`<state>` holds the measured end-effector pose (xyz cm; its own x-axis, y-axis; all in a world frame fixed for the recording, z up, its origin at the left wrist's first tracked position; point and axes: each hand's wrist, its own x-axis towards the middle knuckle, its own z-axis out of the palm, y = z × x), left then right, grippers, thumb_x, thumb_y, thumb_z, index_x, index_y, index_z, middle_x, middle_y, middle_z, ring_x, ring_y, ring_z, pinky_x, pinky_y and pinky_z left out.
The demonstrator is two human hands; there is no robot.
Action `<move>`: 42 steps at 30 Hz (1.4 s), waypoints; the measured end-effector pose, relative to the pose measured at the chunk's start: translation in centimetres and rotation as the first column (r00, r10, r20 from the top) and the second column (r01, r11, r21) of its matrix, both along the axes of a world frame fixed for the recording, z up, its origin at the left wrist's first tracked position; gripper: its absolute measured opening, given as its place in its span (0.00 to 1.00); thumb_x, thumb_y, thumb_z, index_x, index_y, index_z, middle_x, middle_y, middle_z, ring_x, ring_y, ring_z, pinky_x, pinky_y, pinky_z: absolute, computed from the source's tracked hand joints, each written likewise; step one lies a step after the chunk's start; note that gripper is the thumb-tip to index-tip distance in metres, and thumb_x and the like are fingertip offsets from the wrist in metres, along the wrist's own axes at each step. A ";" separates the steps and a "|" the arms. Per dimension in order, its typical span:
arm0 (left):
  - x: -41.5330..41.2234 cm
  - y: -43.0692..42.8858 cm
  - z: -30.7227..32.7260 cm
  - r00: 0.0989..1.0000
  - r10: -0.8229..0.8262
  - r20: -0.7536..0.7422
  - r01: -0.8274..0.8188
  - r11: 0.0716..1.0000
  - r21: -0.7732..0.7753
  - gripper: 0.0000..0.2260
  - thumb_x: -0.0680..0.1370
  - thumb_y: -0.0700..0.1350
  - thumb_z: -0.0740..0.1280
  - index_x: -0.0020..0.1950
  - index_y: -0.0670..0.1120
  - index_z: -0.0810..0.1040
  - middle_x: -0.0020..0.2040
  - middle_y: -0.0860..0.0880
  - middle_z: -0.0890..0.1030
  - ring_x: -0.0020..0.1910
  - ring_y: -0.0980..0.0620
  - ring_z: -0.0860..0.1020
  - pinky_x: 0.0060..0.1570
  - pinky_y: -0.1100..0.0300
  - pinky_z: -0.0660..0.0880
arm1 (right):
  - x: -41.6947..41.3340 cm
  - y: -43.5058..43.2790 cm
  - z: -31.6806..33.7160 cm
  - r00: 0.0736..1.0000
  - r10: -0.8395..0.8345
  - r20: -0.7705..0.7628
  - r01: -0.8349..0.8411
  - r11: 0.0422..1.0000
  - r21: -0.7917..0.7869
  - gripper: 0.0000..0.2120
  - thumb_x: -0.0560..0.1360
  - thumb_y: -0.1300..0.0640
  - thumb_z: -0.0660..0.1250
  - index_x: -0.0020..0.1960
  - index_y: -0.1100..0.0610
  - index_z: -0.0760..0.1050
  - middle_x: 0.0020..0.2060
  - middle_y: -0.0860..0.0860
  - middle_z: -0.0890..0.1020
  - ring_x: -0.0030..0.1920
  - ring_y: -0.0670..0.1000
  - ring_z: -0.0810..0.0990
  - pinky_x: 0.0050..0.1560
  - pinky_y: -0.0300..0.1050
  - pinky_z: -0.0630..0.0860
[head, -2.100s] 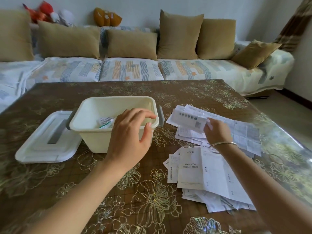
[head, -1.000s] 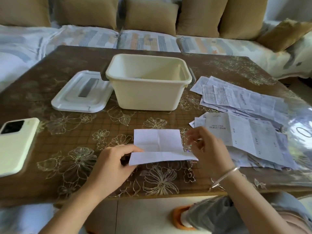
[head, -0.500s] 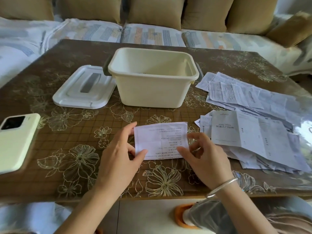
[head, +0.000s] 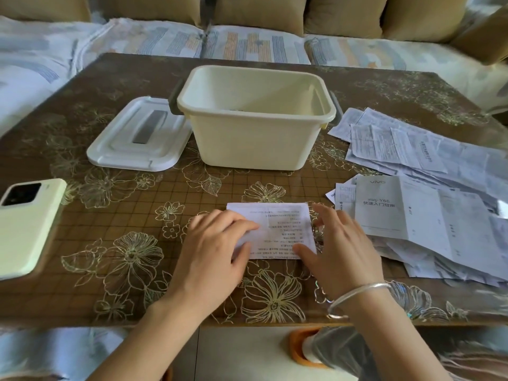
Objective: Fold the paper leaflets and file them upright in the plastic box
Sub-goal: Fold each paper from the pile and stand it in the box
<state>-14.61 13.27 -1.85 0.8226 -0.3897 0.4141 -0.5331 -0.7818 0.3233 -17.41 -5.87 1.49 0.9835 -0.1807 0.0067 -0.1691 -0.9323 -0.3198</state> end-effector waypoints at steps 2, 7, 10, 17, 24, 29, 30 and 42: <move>0.4 -0.2 0.0 0.998 0.012 -0.059 -0.014 1.000 -0.019 0.14 0.72 0.47 0.74 0.56 0.50 0.82 0.49 0.55 0.77 0.49 0.53 0.74 0.51 0.57 0.68 | 0.7 0.2 0.2 0.997 -0.043 -0.059 0.046 0.998 0.051 0.34 0.71 0.44 0.70 0.71 0.48 0.58 0.63 0.48 0.71 0.63 0.52 0.68 0.59 0.47 0.71; 1.6 -0.6 1.1 0.950 0.027 -0.310 -0.044 0.998 -0.050 0.20 0.73 0.54 0.71 0.65 0.59 0.75 0.52 0.60 0.71 0.55 0.58 0.67 0.53 0.62 0.58 | 1.7 0.4 0.7 0.974 -0.154 -0.167 0.155 0.988 -0.008 0.32 0.66 0.37 0.71 0.63 0.51 0.66 0.55 0.48 0.78 0.60 0.54 0.70 0.58 0.53 0.71; 2.1 -1.0 1.5 0.937 0.035 -0.348 -0.027 0.999 0.028 0.24 0.73 0.59 0.69 0.69 0.62 0.70 0.50 0.61 0.68 0.54 0.58 0.65 0.53 0.60 0.60 | 2.3 0.1 0.6 0.958 -0.186 -0.218 0.192 0.981 0.008 0.30 0.64 0.34 0.71 0.58 0.50 0.69 0.48 0.47 0.79 0.55 0.53 0.74 0.57 0.53 0.71; 2.5 -1.0 1.6 0.926 0.045 -0.374 -0.002 0.993 0.115 0.28 0.74 0.64 0.66 0.72 0.65 0.63 0.54 0.59 0.67 0.58 0.55 0.65 0.58 0.57 0.63 | 1.6 0.1 0.1 0.986 -0.123 -0.112 0.131 0.989 0.062 0.17 0.67 0.35 0.69 0.47 0.47 0.76 0.43 0.44 0.79 0.51 0.50 0.72 0.52 0.49 0.71; 2.4 -0.8 1.6 0.927 0.053 -0.372 -0.004 0.991 0.131 0.24 0.73 0.64 0.65 0.68 0.61 0.70 0.61 0.55 0.70 0.60 0.54 0.65 0.54 0.58 0.60 | -0.3 1.7 0.7 0.963 0.103 0.247 -0.236 0.764 0.600 0.21 0.71 0.33 0.61 0.46 0.49 0.81 0.34 0.37 0.81 0.35 0.37 0.78 0.35 0.34 0.72; 2.3 0.2 2.3 0.901 -0.025 -0.433 0.072 0.993 0.093 0.24 0.74 0.60 0.67 0.69 0.55 0.71 0.62 0.55 0.72 0.58 0.55 0.67 0.55 0.59 0.64 | 0.2 1.5 -1.5 0.840 0.416 0.349 -0.517 0.809 0.279 0.15 0.77 0.44 0.59 0.53 0.49 0.81 0.55 0.41 0.82 0.56 0.39 0.79 0.52 0.44 0.80; 2.3 0.9 2.6 0.861 -0.076 -0.503 0.081 0.997 -0.012 0.25 0.75 0.55 0.69 0.71 0.55 0.69 0.62 0.58 0.72 0.59 0.57 0.69 0.58 0.59 0.67 | 0.4 1.4 -1.7 0.823 0.459 0.336 -0.544 0.806 0.232 0.15 0.77 0.45 0.59 0.54 0.50 0.81 0.56 0.41 0.81 0.58 0.39 0.78 0.54 0.44 0.79; 0.9 3.6 2.3 0.961 -0.184 -0.206 0.163 0.980 -0.116 0.12 0.72 0.53 0.69 0.54 0.56 0.81 0.56 0.62 0.79 0.59 0.65 0.73 0.63 0.62 0.64 | 1.0 0.8 -2.6 0.723 0.616 0.312 -0.644 0.765 -0.016 0.15 0.75 0.46 0.61 0.53 0.50 0.83 0.57 0.45 0.82 0.60 0.45 0.78 0.56 0.49 0.79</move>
